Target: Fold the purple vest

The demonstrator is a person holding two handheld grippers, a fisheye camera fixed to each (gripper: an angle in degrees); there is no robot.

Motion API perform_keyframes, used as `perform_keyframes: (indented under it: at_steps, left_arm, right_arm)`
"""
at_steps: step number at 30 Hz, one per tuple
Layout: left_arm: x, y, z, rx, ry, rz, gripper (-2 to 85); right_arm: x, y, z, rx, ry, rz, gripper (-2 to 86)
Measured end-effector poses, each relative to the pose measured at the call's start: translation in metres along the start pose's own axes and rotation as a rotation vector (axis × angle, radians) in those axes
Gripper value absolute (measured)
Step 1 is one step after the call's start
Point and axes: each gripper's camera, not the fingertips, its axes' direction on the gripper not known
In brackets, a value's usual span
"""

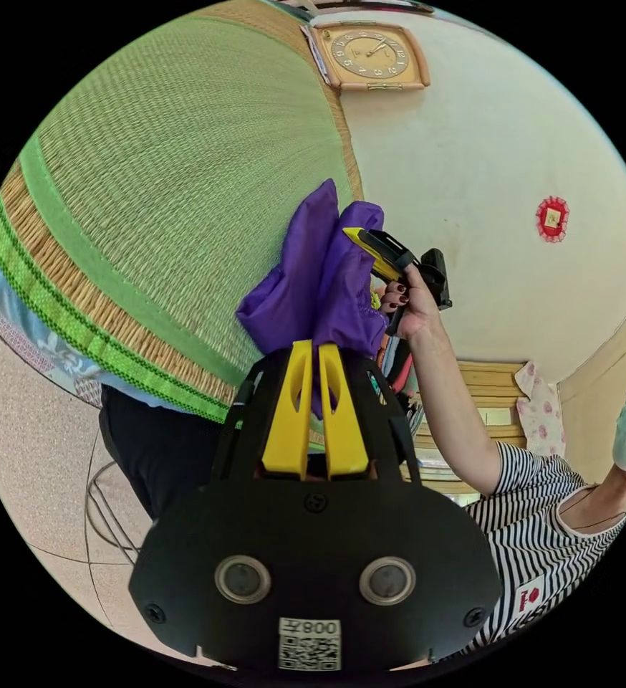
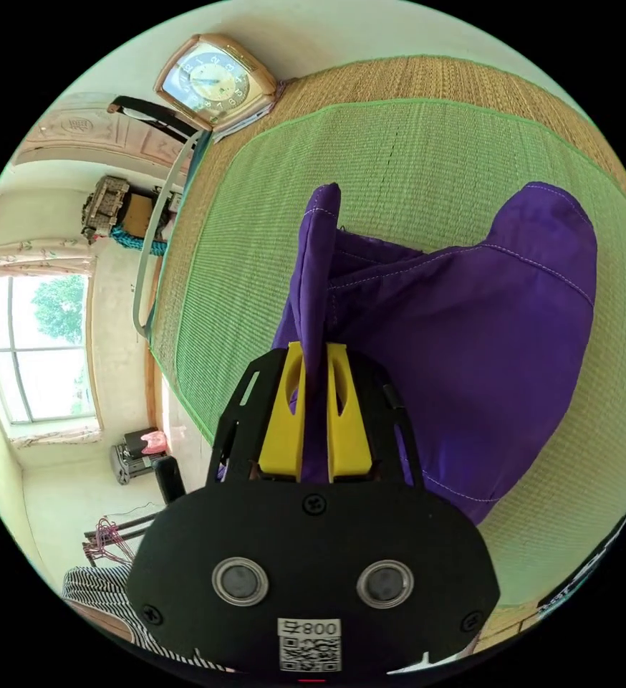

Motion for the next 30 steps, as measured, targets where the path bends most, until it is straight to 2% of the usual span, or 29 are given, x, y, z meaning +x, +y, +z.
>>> perform_keyframes:
  at_steps: [11,21,27,30]
  left_arm:
    - [-0.040,-0.017,-0.044,-0.009,0.088,-0.056,1.8]
    - [-0.034,-0.011,-0.081,0.028,0.041,0.024,0.4]
    - [-0.007,-0.026,-0.063,-0.011,-0.026,0.176,0.2]
    - [-0.008,-0.034,-0.052,0.011,-0.189,0.190,0.2]
  right_arm:
    - [-0.072,-0.013,-0.002,0.007,0.088,-0.151,9.1]
    - [-0.098,0.082,-0.025,0.032,0.005,-0.243,6.1]
    - [-0.105,0.108,0.005,-0.046,0.038,-0.244,3.3]
    - [-0.107,0.106,0.036,-0.126,0.081,-0.236,2.2]
